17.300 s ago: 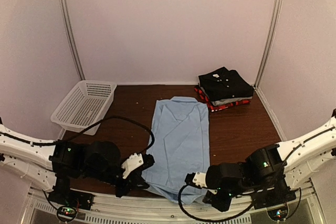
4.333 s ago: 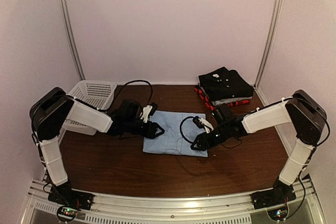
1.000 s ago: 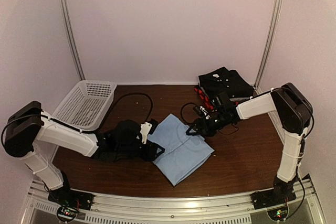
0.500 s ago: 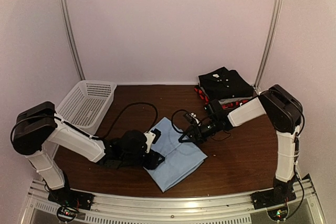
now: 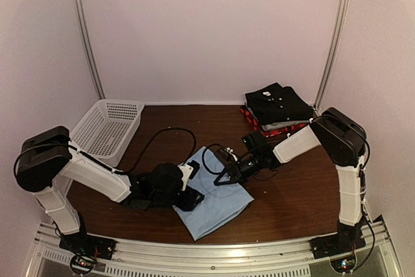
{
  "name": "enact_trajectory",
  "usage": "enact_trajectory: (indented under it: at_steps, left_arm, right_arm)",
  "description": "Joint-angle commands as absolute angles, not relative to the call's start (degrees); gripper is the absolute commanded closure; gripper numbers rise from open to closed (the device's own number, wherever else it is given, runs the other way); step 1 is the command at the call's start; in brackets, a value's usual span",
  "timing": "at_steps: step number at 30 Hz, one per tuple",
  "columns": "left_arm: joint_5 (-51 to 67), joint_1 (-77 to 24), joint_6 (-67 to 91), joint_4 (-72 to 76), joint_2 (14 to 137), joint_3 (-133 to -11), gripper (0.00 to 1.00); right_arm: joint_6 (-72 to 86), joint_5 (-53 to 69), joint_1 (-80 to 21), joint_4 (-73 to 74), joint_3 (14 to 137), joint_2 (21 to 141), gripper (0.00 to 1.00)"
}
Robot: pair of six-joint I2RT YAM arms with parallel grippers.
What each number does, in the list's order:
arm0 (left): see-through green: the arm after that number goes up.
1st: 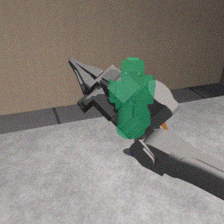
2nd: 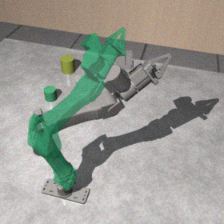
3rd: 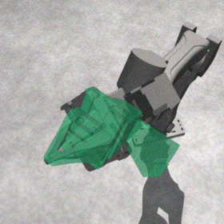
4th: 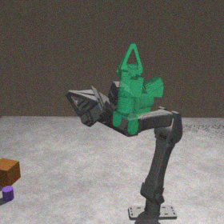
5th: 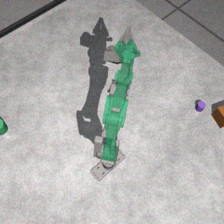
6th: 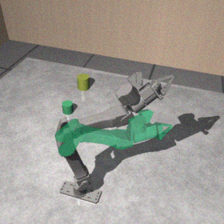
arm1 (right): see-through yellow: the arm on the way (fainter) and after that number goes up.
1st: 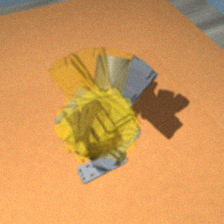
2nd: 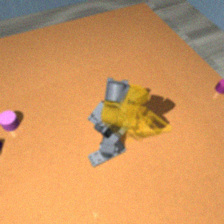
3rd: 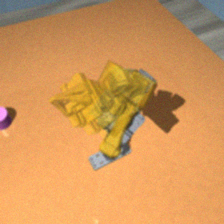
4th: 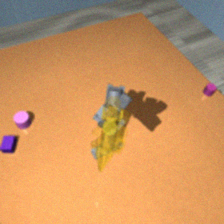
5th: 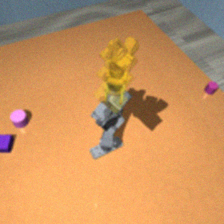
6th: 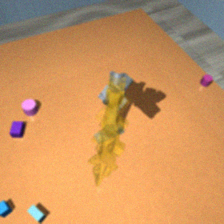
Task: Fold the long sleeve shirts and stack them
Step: Pick up the square-folded shirt from the center of the board, then turn over the square-folded shirt at the center of the board.
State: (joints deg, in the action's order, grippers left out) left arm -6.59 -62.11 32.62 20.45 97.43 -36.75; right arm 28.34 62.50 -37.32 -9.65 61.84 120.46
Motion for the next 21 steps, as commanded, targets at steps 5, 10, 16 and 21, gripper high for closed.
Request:
enact_trajectory:
  at_steps: [5, 10, 16, 21]
  left_arm:
    - [-10.57, -62.42, 32.51, 18.41, 91.64, -37.18, 0.44]
    - [-16.23, -62.40, 32.63, 14.20, 85.42, -37.88, 0.39]
    - [-23.90, -62.40, 32.43, 7.61, 80.78, -40.96, 0.27]
    - [-29.32, -62.18, 31.87, 2.64, 79.65, -43.48, 0.22]
  right_arm:
    - [23.37, 58.99, -30.36, 0.70, 60.03, 108.65, 1.00]
    - [15.67, 45.30, -24.76, 19.12, 60.40, 94.62, 1.00]
    - [11.38, 9.31, -22.86, 42.21, 70.05, 84.16, 1.00]
    - [11.21, -9.19, -23.05, 53.99, 79.37, 83.50, 1.00]
